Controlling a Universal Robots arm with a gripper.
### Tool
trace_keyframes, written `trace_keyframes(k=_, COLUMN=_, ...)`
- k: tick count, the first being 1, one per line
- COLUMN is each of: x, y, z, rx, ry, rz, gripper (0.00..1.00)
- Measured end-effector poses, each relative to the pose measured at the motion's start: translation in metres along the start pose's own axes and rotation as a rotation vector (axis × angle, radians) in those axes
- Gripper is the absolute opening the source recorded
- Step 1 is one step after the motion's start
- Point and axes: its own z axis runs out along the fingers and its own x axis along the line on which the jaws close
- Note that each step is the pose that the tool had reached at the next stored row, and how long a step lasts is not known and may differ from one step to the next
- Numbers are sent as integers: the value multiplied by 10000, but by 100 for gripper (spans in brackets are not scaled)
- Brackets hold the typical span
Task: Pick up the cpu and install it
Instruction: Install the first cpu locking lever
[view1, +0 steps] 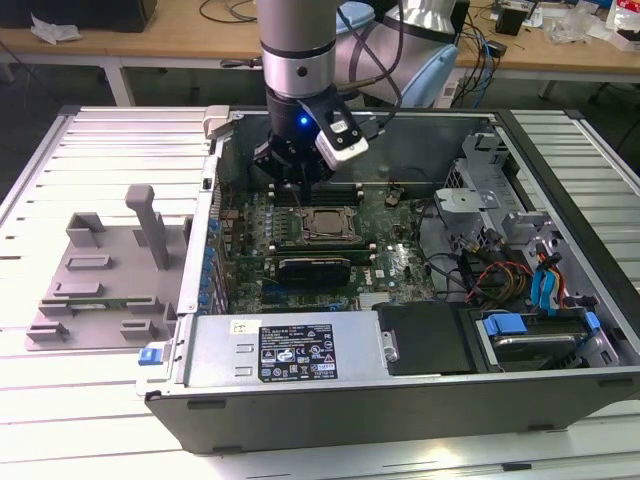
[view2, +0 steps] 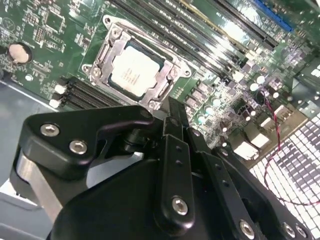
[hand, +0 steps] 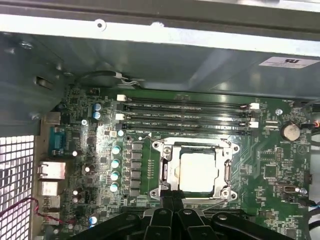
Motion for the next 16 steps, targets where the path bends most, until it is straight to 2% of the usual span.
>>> trace_keyframes(k=1, x=0, y=0, z=0, rx=-2, ry=18, rz=0, gripper=11)
trace_keyframes(k=3, x=-1, y=0, z=4, rx=-18, ry=424, rz=12, gripper=11)
trace_keyframes(k=4, x=-1, y=0, z=5, rx=-21, ry=507, rz=14, gripper=11)
trace_keyframes(k=6, x=0, y=0, z=5, rx=-21, ry=516, rz=16, gripper=11)
trace_keyframes(k=7, x=16, y=-16, z=4, rx=-94, ry=502, rz=7, gripper=11)
trace_keyframes(k=8, x=33, y=-32, z=3, rx=-296, ry=491, rz=10, gripper=11)
trace_keyframes(k=9, x=43, y=-44, z=2, rx=-626, ry=475, rz=17, gripper=11)
trace_keyframes(k=10, x=50, y=-51, z=1, rx=-826, ry=466, rz=19, gripper=11)
trace_keyframes(k=11, x=56, y=-55, z=1, rx=-983, ry=461, rz=23, gripper=11)
trace_keyframes(k=12, x=79, y=-59, z=2, rx=-1236, ry=448, rz=31, gripper=11)
trace_keyframes(k=13, x=97, y=-59, z=2, rx=-1288, ry=446, rz=30, gripper=11)
trace_keyframes(k=15, x=212, y=-55, z=5, rx=-1412, ry=441, rz=32, gripper=11)
trace_keyframes(k=16, x=245, y=-54, z=6, rx=-1513, ry=438, rz=33, gripper=11)
